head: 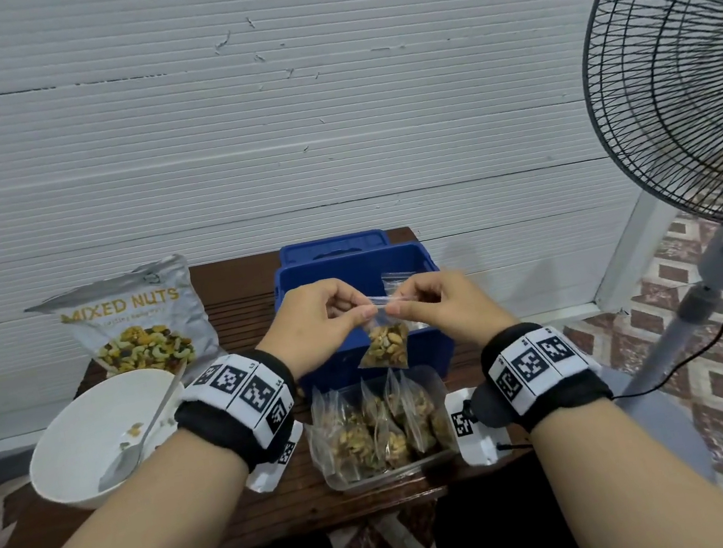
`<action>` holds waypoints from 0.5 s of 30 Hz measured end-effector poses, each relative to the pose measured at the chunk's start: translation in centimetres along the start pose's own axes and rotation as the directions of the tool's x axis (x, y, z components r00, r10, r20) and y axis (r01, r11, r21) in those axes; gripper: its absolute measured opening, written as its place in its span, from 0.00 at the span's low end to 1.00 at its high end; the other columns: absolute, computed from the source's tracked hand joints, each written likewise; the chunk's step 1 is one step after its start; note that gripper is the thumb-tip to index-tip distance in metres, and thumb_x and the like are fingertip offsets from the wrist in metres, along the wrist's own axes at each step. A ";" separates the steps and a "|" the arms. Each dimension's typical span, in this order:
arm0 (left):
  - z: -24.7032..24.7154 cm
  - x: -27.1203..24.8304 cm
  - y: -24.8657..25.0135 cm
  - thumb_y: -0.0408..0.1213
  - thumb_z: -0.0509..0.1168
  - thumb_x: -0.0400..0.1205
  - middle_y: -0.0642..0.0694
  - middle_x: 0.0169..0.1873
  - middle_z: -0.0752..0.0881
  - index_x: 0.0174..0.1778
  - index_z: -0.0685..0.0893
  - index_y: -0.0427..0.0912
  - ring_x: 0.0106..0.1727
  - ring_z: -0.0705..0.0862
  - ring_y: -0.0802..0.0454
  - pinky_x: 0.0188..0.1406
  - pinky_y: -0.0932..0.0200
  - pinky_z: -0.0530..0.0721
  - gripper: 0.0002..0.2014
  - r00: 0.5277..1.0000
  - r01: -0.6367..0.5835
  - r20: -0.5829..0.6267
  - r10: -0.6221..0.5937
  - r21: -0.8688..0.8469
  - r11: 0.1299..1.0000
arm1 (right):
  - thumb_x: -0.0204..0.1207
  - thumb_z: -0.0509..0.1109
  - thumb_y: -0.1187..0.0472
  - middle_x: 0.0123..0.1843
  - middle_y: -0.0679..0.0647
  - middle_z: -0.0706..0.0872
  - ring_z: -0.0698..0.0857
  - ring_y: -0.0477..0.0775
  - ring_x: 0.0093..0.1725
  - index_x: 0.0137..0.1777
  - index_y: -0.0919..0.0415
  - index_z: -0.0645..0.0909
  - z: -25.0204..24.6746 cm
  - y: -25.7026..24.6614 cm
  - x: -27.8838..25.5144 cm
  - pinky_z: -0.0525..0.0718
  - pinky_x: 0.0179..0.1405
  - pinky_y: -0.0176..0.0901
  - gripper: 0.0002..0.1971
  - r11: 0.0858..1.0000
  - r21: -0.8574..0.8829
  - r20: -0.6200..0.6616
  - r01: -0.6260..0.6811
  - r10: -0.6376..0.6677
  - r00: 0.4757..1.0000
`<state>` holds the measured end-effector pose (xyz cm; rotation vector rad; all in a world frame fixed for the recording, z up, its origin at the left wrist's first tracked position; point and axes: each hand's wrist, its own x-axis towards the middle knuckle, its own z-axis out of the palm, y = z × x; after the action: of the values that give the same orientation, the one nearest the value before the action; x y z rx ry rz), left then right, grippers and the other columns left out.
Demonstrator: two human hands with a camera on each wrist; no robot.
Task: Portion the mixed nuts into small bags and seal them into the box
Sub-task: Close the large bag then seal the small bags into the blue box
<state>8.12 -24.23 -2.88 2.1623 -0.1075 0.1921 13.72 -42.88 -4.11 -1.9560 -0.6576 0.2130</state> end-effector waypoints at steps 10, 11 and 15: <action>-0.2 0.1 0.4 0.33 0.69 0.81 0.57 0.31 0.87 0.39 0.82 0.47 0.34 0.85 0.70 0.35 0.76 0.78 0.07 0.998 -0.022 0.064 0.021 0.007 1.000 | 0.74 0.75 0.60 0.36 0.47 0.87 0.84 0.43 0.39 0.38 0.50 0.85 0.1 -0.4 -0.1 0.79 0.42 0.33 0.06 0.999 0.023 0.006 0.023 -0.023 1.000; -0.1 0.1 0.4 0.33 0.69 0.81 0.57 0.31 0.87 0.39 0.82 0.48 0.34 0.85 0.71 0.36 0.76 0.78 0.07 0.997 -0.022 0.071 0.022 0.006 1.000 | 0.74 0.76 0.60 0.36 0.46 0.87 0.84 0.43 0.39 0.37 0.51 0.85 0.1 -0.4 -0.2 0.79 0.41 0.33 0.05 0.999 0.020 0.013 0.028 -0.028 1.000; 0.1 0.1 0.0 0.34 0.68 0.81 0.54 0.35 0.89 0.41 0.83 0.48 0.37 0.87 0.66 0.41 0.72 0.82 0.05 0.996 -0.011 0.089 0.014 -0.030 0.999 | 0.74 0.76 0.61 0.37 0.49 0.86 0.83 0.48 0.40 0.37 0.50 0.84 0.1 -0.5 0.0 0.81 0.43 0.40 0.07 0.999 -0.027 -0.008 0.036 -0.037 0.999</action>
<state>8.27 -24.34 -2.90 2.1410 -0.1739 0.1008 13.48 -42.65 -3.75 -1.9675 -0.6933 0.1745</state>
